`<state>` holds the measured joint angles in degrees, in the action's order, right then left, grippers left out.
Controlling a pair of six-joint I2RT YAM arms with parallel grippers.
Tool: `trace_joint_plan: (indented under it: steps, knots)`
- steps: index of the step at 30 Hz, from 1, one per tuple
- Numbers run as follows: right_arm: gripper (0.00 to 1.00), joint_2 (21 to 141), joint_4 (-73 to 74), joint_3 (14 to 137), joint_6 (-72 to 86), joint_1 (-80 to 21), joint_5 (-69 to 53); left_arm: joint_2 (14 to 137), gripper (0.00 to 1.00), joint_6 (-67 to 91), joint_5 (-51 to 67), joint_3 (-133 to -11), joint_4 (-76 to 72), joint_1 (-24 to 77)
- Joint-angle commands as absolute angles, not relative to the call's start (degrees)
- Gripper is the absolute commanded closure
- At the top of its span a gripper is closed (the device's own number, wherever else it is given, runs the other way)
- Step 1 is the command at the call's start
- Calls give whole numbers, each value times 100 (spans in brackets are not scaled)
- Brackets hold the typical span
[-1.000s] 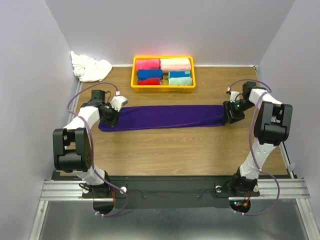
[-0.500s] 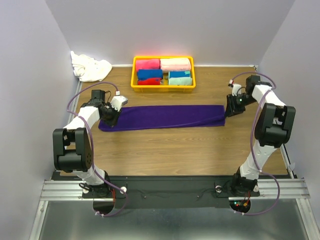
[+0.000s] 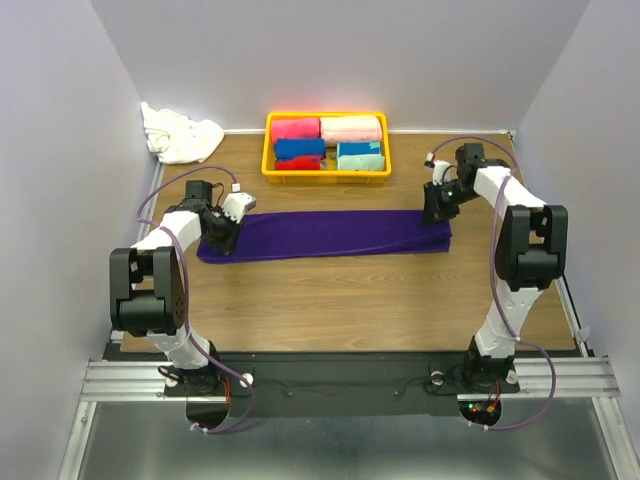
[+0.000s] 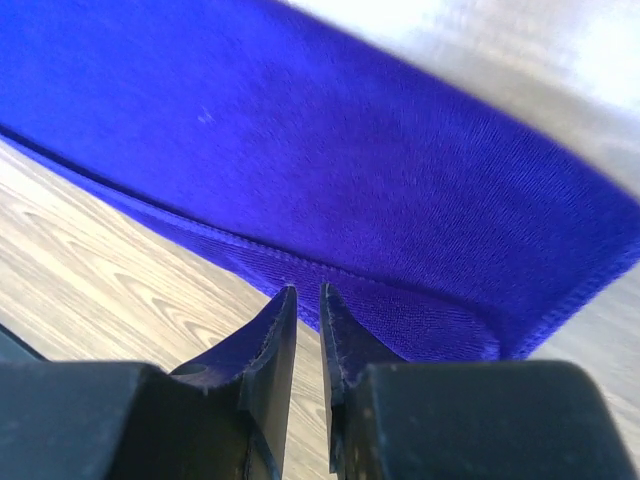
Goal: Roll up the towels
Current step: Fold the towel
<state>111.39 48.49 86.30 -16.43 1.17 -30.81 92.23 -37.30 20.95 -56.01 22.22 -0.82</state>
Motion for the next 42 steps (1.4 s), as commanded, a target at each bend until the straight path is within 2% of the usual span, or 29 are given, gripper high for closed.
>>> trace_joint_plan:
  steps: [1, 20, 25, 28, 31, 33, 36, 42]
  knots:
    - [79, 11188, 4492, 8377, -1573, 167, -2681, 9220, 70, -3648, 2180, -5810, 2153, -70]
    - [80, 10477, 4684, 7023, -2311, 158, -1785, 9264, 70, -3665, 2145, -5792, 2136, -62]
    - [78, 10275, 4711, 7224, -2285, 167, -1828, 9246, 70, -3656, 2153, -5766, 2127, -70]
    - [73, 10108, 4781, 7514, -2101, 220, -1960, 9193, 70, -3674, 2179, -5722, 2144, -79]
    - [63, 9950, 4860, 7655, -1899, 395, -2188, 9053, 70, -3683, 2250, -5695, 2188, -70]
    - [53, 9870, 4939, 7699, -1732, 571, -2206, 8974, 70, -3674, 2346, -5722, 2223, -70]
    - [45, 9949, 4931, 7743, -1460, 843, -2075, 8947, 69, -3639, 2469, -5818, 2329, -70]
    - [43, 10432, 4922, 7831, -1143, 1002, -1854, 8877, 68, -3577, 2540, -5906, 2338, -70]
